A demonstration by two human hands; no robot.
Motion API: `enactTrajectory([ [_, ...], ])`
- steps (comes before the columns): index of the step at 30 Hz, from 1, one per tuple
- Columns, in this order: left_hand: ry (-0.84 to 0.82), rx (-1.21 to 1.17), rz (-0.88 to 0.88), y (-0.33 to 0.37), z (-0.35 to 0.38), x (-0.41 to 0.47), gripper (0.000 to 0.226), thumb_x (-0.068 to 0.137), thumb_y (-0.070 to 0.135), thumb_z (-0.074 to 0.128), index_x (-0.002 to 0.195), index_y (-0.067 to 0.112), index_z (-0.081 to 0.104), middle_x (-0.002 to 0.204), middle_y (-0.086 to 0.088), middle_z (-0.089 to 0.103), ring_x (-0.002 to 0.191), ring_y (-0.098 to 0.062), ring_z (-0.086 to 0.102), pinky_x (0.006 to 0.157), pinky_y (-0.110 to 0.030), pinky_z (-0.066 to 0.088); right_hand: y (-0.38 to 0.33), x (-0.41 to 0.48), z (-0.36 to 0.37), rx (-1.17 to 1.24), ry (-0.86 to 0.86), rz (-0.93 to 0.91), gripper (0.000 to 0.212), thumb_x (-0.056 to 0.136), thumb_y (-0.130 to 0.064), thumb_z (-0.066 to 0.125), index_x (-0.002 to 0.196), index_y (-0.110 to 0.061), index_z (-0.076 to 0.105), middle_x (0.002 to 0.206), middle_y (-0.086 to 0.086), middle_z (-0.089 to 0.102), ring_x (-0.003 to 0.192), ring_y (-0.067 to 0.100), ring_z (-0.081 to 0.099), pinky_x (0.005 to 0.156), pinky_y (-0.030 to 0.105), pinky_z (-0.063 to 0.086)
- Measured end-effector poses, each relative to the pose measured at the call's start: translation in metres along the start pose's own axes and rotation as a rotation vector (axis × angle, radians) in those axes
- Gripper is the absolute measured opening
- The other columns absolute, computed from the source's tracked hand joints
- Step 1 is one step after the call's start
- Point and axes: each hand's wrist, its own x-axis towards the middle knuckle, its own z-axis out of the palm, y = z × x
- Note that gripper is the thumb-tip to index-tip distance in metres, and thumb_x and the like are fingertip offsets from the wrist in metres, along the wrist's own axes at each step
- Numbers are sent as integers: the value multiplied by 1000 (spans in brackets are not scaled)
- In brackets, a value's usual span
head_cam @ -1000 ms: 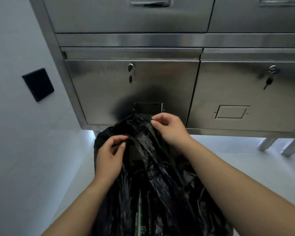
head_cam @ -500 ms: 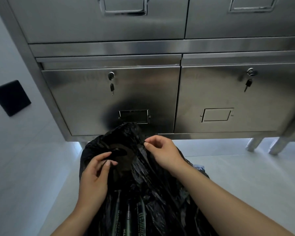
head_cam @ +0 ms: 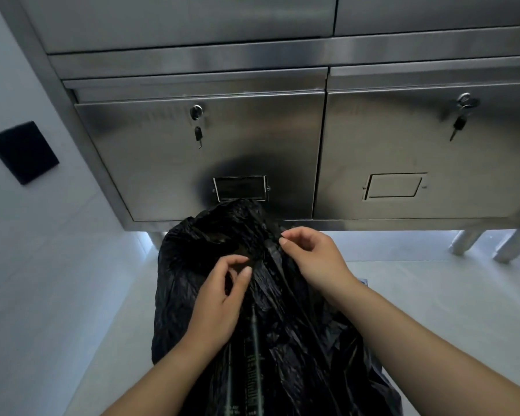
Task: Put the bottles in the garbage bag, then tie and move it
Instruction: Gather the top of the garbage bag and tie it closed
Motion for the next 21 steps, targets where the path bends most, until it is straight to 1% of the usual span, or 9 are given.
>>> enactTrajectory([
  [2,-33,35,-42,2,3,0,45,68,69,50,105,42,53,80,12,51,72,3,53,61,-9,38,-1,0,1,35,3,-5,8,84,-22,65,77,-24,67,81,-2,72,81,15,67,82,32,53],
  [4,-51,102,-72,0,2,-1,62,60,76,52,113,44,49,91,17,53,86,4,54,67,-10,38,-4,1,6,65,-15,-11,9,85,-21,65,77,-25,67,82,-2,73,83,15,68,83,33,53],
  [6,-34,148,-80,-4,-1,-3,65,61,74,55,119,45,47,98,21,54,95,6,53,71,-7,39,-6,2,15,81,-46,-11,10,85,-21,65,76,-26,67,81,-3,73,81,12,67,82,31,54],
  [10,67,121,-41,-7,-4,1,35,77,39,69,111,33,61,87,19,63,85,16,56,67,1,38,-4,7,17,-46,39,2,9,85,-20,63,77,-23,65,77,-4,70,75,10,66,73,24,51],
  [14,93,68,-25,-5,-12,6,18,79,35,68,95,38,62,84,21,68,81,13,60,64,-1,41,0,12,-4,-378,145,21,5,84,-23,63,81,-25,59,74,-11,60,77,12,58,69,20,39],
  [16,103,69,-16,-6,-18,8,19,78,37,68,96,36,63,85,19,68,81,11,61,64,-4,43,-6,11,-7,-464,142,-162,9,83,-26,63,91,-22,61,84,-8,61,78,9,56,69,14,38],
  [18,112,79,-6,-7,-21,9,18,78,37,67,95,38,62,90,15,66,84,10,59,68,-6,43,-19,8,-3,-472,107,-423,18,85,-26,61,101,-18,62,100,-5,60,89,5,54,78,4,36],
  [19,121,76,3,-7,-22,10,17,78,35,68,93,40,61,89,13,64,84,10,57,68,-5,42,-25,6,1,-465,66,-520,23,86,-27,59,106,-15,62,107,-3,60,98,4,53,85,3,34],
  [21,139,75,21,-7,-25,8,18,78,32,69,87,44,58,81,11,59,78,9,55,65,-3,39,-31,3,15,-453,-60,-585,33,90,-30,53,118,-15,58,122,0,59,116,7,50,100,11,32],
])
